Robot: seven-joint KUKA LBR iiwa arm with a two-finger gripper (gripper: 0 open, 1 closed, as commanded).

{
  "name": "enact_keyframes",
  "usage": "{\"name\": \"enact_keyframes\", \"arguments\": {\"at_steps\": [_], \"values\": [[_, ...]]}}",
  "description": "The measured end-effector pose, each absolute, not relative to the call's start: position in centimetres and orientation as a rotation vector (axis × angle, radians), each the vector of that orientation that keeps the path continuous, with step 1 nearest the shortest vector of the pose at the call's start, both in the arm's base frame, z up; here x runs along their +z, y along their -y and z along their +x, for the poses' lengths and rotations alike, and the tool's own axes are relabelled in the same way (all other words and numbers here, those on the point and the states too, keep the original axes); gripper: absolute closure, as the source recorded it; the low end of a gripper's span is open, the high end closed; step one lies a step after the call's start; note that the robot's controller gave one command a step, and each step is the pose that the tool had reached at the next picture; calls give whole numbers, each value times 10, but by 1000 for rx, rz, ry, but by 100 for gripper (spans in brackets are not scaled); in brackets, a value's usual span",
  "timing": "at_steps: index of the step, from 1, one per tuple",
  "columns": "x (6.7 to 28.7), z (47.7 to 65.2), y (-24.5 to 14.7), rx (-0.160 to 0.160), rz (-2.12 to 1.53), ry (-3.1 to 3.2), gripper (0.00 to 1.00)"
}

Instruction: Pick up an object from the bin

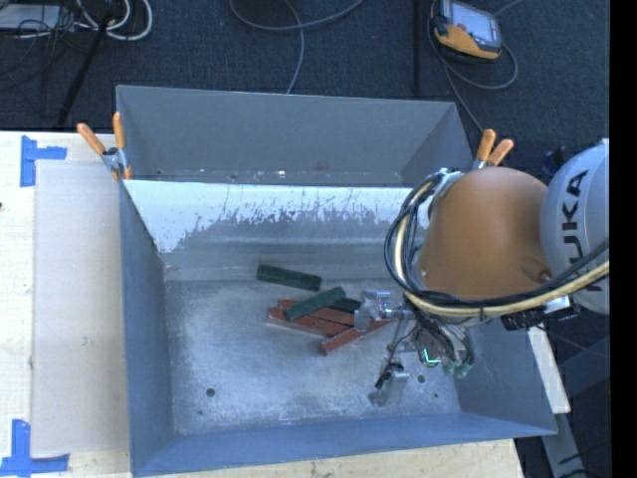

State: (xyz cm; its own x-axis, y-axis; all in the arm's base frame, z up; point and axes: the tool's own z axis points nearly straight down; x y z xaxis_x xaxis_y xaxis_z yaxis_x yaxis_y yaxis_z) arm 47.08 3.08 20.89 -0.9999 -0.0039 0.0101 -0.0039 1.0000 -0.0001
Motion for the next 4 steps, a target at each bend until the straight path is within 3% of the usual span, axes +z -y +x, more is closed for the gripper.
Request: {"name": "enact_keyframes", "arguments": {"at_steps": [1,2,3,4], "values": [[122,533,-31,1,56,3136,0],[68,538,34,1,-51,3143,0],[74,541,31,-1,-48,3152,100],[173,540,24,1,583,3092,100]]}}
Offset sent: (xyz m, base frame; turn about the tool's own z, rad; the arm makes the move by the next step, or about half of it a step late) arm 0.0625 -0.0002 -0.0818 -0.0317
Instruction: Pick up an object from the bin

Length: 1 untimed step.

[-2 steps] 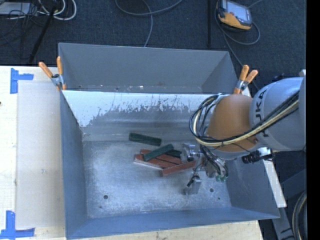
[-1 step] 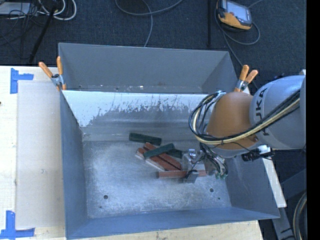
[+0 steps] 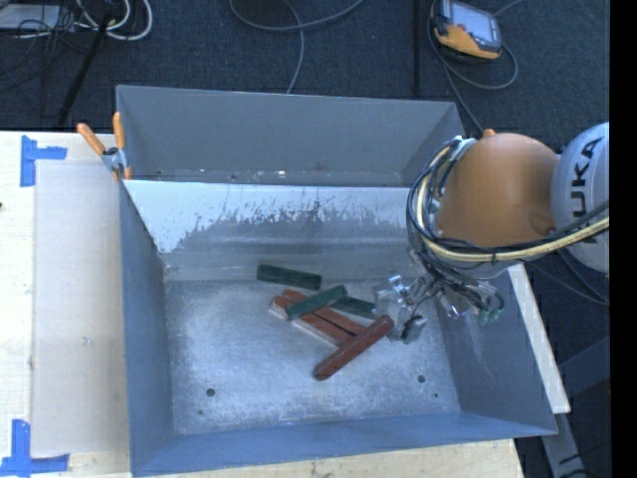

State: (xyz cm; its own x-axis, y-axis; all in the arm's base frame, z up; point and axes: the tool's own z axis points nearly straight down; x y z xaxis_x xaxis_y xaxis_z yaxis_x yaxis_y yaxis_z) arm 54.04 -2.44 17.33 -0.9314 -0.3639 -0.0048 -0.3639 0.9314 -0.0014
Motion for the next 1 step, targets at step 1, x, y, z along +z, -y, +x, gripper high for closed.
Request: {"name": "enact_keyframes", "arguments": {"at_steps": [1], "values": [[361,557,33,-4,-629,-3066,100]]}}
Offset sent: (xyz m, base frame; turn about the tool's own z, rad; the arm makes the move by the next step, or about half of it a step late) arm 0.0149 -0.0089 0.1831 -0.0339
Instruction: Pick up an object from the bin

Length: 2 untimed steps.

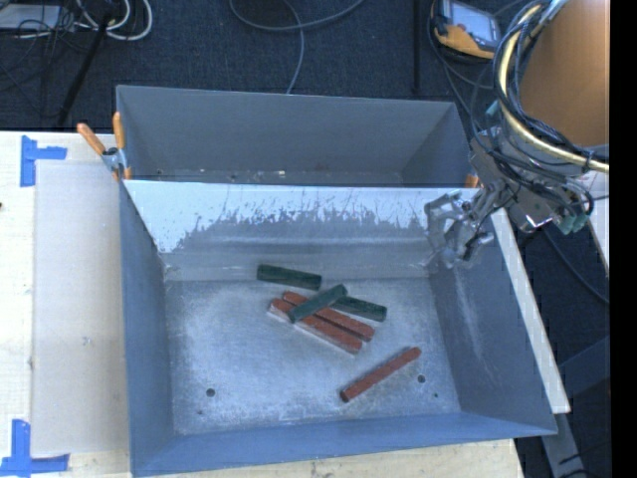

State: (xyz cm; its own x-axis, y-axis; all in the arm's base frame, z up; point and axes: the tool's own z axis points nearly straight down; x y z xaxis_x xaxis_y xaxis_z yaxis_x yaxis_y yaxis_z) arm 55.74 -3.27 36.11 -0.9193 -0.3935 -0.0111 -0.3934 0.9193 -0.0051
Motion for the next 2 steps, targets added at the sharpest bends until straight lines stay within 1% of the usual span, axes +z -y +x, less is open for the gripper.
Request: {"name": "enact_keyframes", "arguments": {"at_steps": [1,2], "values": [[236,497,60,7,-821,-3043,100],[240,500,60,2,-815,-3035,0]]}}
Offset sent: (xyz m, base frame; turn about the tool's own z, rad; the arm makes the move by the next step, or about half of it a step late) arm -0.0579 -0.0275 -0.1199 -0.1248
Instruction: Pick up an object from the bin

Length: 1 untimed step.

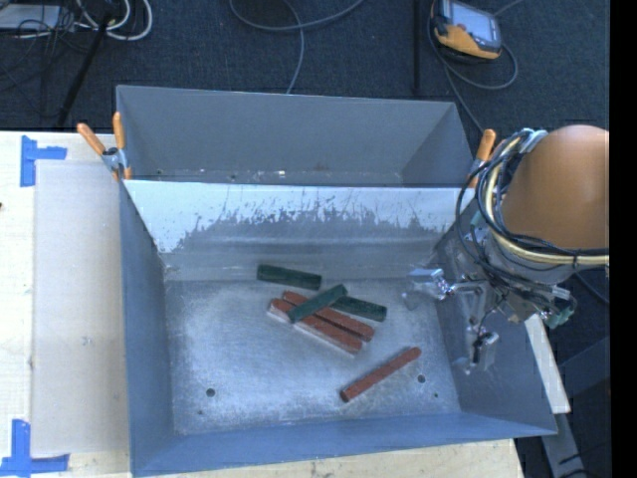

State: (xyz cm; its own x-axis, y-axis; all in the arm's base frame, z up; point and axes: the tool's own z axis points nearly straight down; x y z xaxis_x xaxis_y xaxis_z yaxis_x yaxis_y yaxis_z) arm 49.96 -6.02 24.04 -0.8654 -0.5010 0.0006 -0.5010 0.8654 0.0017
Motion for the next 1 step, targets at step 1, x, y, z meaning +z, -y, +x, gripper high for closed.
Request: {"name": "enact_keyframes", "arguments": {"at_steps": [1], "values": [[67,524,31,-5,1114,2939,0]]}}
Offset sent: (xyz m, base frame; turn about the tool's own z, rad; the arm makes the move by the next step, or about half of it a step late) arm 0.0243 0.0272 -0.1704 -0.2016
